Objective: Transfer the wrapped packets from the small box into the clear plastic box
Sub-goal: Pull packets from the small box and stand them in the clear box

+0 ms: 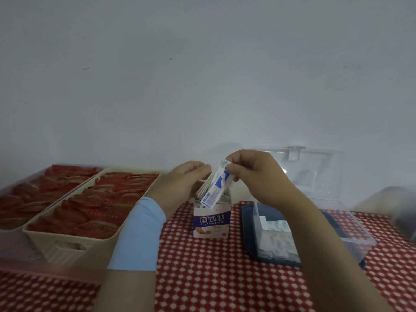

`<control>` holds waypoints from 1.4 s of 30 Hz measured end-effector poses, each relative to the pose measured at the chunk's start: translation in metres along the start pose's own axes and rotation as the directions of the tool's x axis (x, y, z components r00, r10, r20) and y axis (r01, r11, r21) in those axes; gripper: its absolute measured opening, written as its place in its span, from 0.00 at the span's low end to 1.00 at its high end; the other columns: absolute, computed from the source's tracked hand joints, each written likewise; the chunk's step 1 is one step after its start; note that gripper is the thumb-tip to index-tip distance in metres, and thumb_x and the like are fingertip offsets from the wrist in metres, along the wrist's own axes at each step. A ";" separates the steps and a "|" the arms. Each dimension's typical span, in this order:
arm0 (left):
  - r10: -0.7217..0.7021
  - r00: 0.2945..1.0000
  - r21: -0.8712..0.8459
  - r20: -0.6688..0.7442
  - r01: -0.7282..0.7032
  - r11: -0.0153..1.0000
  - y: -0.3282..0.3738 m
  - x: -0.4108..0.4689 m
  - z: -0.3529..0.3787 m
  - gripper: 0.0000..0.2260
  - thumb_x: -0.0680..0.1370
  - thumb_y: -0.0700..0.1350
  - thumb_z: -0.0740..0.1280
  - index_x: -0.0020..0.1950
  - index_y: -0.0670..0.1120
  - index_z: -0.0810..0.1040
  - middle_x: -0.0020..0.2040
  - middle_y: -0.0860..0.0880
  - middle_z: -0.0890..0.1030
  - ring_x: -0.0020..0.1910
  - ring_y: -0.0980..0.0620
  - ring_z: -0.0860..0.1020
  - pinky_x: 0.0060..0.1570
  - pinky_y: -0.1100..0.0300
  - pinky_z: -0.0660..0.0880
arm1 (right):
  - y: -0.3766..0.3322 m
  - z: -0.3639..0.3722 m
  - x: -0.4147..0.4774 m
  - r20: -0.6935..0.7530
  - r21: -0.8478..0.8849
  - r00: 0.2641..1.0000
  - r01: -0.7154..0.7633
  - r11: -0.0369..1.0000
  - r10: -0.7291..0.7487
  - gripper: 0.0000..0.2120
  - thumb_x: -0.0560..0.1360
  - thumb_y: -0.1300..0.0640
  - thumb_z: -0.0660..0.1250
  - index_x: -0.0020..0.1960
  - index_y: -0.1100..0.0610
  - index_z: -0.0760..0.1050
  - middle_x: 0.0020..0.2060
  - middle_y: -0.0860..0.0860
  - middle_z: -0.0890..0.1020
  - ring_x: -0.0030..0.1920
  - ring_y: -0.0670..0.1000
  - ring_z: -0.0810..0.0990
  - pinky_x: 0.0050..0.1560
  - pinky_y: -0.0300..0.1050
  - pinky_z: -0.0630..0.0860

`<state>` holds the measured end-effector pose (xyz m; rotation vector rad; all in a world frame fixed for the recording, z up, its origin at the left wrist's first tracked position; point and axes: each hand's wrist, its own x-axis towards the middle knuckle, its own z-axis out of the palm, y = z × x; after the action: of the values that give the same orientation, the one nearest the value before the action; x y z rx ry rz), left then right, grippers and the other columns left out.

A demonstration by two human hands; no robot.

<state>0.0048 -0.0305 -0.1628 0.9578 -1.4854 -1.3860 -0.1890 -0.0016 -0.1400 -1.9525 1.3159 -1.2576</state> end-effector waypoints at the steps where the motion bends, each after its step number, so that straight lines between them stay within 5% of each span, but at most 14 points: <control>1: -0.038 0.996 -0.094 0.077 0.045 0.995 0.001 -0.004 0.002 0.10 0.79 0.49 0.67 0.52 0.43 0.81 0.47 0.44 0.84 0.42 0.49 0.82 0.41 0.57 0.79 | -0.001 0.001 -0.001 0.029 0.045 1.000 0.007 0.999 -0.008 0.09 0.80 0.62 0.66 0.43 0.54 0.80 0.37 0.46 0.85 0.35 0.39 0.79 0.40 0.33 0.76; 4: -0.080 0.975 -0.307 0.207 0.142 0.941 0.004 -0.012 0.011 0.15 0.83 0.45 0.60 0.61 0.36 0.78 0.51 0.39 0.84 0.44 0.45 0.84 0.40 0.54 0.82 | -0.001 0.006 -0.002 0.054 0.136 0.998 0.006 0.991 -0.013 0.08 0.81 0.63 0.65 0.45 0.57 0.81 0.37 0.46 0.85 0.35 0.41 0.80 0.39 0.35 0.76; 8: -0.044 0.961 -0.373 0.274 0.148 0.916 0.002 -0.018 0.013 0.15 0.80 0.44 0.61 0.63 0.37 0.77 0.51 0.38 0.84 0.47 0.44 0.83 0.46 0.50 0.82 | -0.001 0.007 -0.004 0.057 0.199 0.998 -0.004 0.980 -0.008 0.09 0.81 0.64 0.65 0.46 0.55 0.81 0.38 0.47 0.85 0.37 0.42 0.81 0.41 0.36 0.76; 19: -0.063 0.972 -0.420 0.228 0.156 0.894 0.001 -0.017 0.019 0.14 0.73 0.45 0.65 0.56 0.40 0.75 0.38 0.43 0.83 0.32 0.49 0.82 0.30 0.58 0.79 | -0.008 0.010 -0.009 0.081 0.266 0.996 0.017 0.964 -0.040 0.10 0.81 0.64 0.65 0.57 0.53 0.81 0.43 0.53 0.84 0.42 0.42 0.84 0.39 0.35 0.78; 22: -0.055 0.973 -0.426 0.224 0.149 0.893 0.000 -0.017 0.018 0.15 0.72 0.46 0.66 0.56 0.39 0.75 0.39 0.42 0.83 0.33 0.48 0.83 0.30 0.57 0.80 | -0.006 0.012 -0.007 0.059 0.265 0.998 0.021 0.964 -0.038 0.11 0.80 0.63 0.66 0.59 0.53 0.81 0.45 0.55 0.84 0.47 0.47 0.85 0.42 0.39 0.82; 25: -0.037 0.975 -0.440 0.220 0.132 0.888 0.001 -0.018 0.019 0.18 0.72 0.45 0.65 0.59 0.38 0.74 0.42 0.42 0.84 0.36 0.48 0.84 0.33 0.57 0.81 | -0.006 0.014 -0.006 0.038 0.258 0.999 0.026 0.966 -0.036 0.13 0.79 0.61 0.68 0.61 0.49 0.80 0.40 0.47 0.84 0.49 0.51 0.85 0.48 0.44 0.84; 28: -0.038 0.989 -0.437 0.142 0.097 0.894 0.001 -0.015 0.019 0.23 0.73 0.46 0.67 0.65 0.36 0.73 0.49 0.39 0.82 0.41 0.47 0.84 0.37 0.55 0.82 | -0.006 0.019 -0.004 -0.031 0.173 0.999 0.037 0.984 -0.032 0.18 0.77 0.58 0.72 0.64 0.46 0.76 0.48 0.43 0.82 0.48 0.45 0.83 0.44 0.38 0.81; 30: -0.044 0.996 -0.436 0.072 0.071 0.897 0.001 -0.013 0.017 0.26 0.73 0.47 0.67 0.67 0.35 0.73 0.57 0.35 0.80 0.46 0.45 0.83 0.40 0.53 0.83 | -0.007 0.022 -0.004 -0.059 0.167 0.998 0.012 0.986 -0.002 0.16 0.76 0.55 0.73 0.60 0.44 0.75 0.54 0.44 0.80 0.48 0.44 0.82 0.41 0.38 0.81; 32: -0.050 0.999 -0.460 0.021 0.054 0.886 0.001 -0.011 0.015 0.27 0.74 0.48 0.68 0.68 0.34 0.72 0.63 0.34 0.78 0.49 0.43 0.82 0.41 0.51 0.83 | -0.006 0.021 -0.007 -0.025 0.131 1.000 0.011 0.991 -0.008 0.15 0.72 0.51 0.76 0.54 0.43 0.75 0.57 0.40 0.79 0.54 0.42 0.81 0.52 0.41 0.80; 34: -0.063 0.998 -0.487 0.006 0.058 0.872 0.001 -0.010 0.013 0.26 0.74 0.48 0.68 0.68 0.35 0.73 0.62 0.39 0.81 0.49 0.42 0.84 0.43 0.49 0.83 | -0.008 0.020 -0.012 0.073 0.016 0.996 0.049 0.999 -0.050 0.22 0.64 0.51 0.82 0.51 0.42 0.74 0.63 0.35 0.74 0.62 0.35 0.74 0.59 0.33 0.71; 36: -0.074 0.997 -0.468 0.027 0.078 0.880 0.002 -0.010 0.013 0.26 0.75 0.48 0.68 0.69 0.35 0.72 0.59 0.42 0.83 0.49 0.42 0.85 0.44 0.49 0.84 | -0.010 0.023 -0.014 0.165 -0.057 0.983 0.088 0.995 -0.077 0.28 0.59 0.53 0.85 0.52 0.44 0.72 0.65 0.35 0.70 0.63 0.32 0.71 0.55 0.27 0.70; 42: -0.042 0.992 -0.457 0.116 0.091 0.885 0.003 -0.013 0.017 0.29 0.74 0.47 0.68 0.71 0.32 0.68 0.65 0.39 0.80 0.52 0.42 0.83 0.42 0.53 0.83 | -0.003 0.031 -0.010 0.082 -0.052 0.982 0.175 0.983 -0.170 0.23 0.63 0.55 0.83 0.47 0.50 0.71 0.58 0.41 0.74 0.54 0.44 0.80 0.50 0.42 0.82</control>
<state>-0.0068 -0.0120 -0.1609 0.6437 -1.1184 -1.7602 -0.1621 0.0054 -0.1568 -2.1739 1.1802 -1.2209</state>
